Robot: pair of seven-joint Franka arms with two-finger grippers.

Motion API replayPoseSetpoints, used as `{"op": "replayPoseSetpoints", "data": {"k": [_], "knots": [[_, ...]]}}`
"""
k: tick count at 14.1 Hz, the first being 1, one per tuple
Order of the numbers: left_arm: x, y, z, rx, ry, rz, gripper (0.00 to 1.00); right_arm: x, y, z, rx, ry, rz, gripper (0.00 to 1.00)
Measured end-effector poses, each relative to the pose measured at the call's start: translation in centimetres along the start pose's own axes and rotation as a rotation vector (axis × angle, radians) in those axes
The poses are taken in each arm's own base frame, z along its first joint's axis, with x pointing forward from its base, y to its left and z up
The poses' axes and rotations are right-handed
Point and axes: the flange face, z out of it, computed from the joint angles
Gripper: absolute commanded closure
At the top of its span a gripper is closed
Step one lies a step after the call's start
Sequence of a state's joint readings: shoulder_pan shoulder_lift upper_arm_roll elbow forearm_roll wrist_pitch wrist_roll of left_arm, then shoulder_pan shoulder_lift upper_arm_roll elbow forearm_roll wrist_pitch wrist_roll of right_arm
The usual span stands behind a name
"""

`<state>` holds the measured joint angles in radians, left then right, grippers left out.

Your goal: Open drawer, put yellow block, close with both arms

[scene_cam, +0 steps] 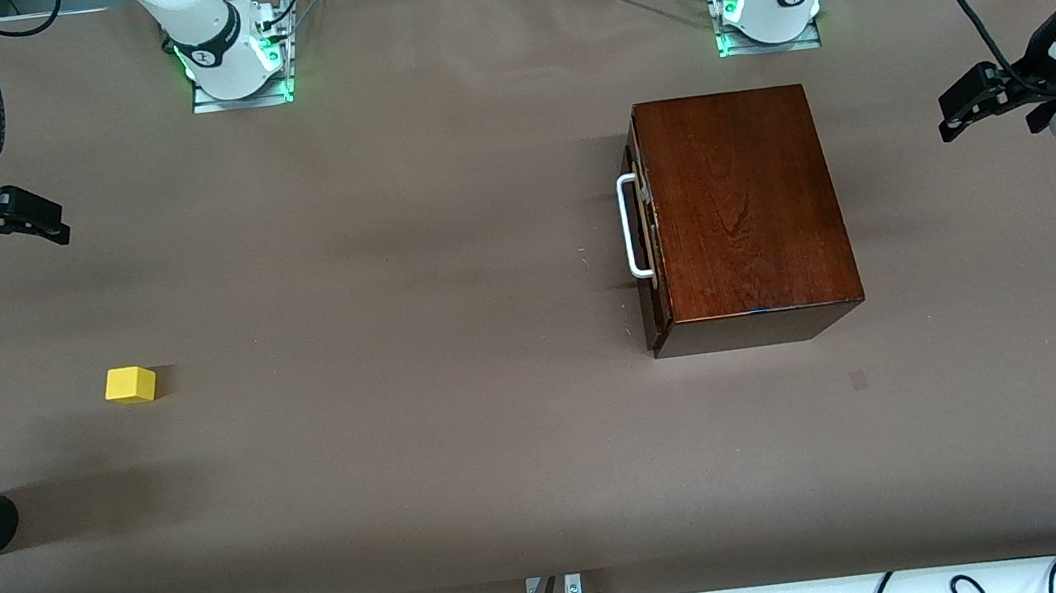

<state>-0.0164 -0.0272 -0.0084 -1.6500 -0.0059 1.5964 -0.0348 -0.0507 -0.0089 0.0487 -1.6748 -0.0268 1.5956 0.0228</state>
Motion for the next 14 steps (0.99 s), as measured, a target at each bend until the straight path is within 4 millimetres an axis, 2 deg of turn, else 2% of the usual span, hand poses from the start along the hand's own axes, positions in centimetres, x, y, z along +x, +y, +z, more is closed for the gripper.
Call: {"op": "replayPoseSetpoints", "data": {"k": [14], "knots": [[-0.31,-0.06,0.25,0.001,-0.029,-0.001,0.00,0.00,0.00,0.00,0.000,0.000,0.000,0.00]]}}
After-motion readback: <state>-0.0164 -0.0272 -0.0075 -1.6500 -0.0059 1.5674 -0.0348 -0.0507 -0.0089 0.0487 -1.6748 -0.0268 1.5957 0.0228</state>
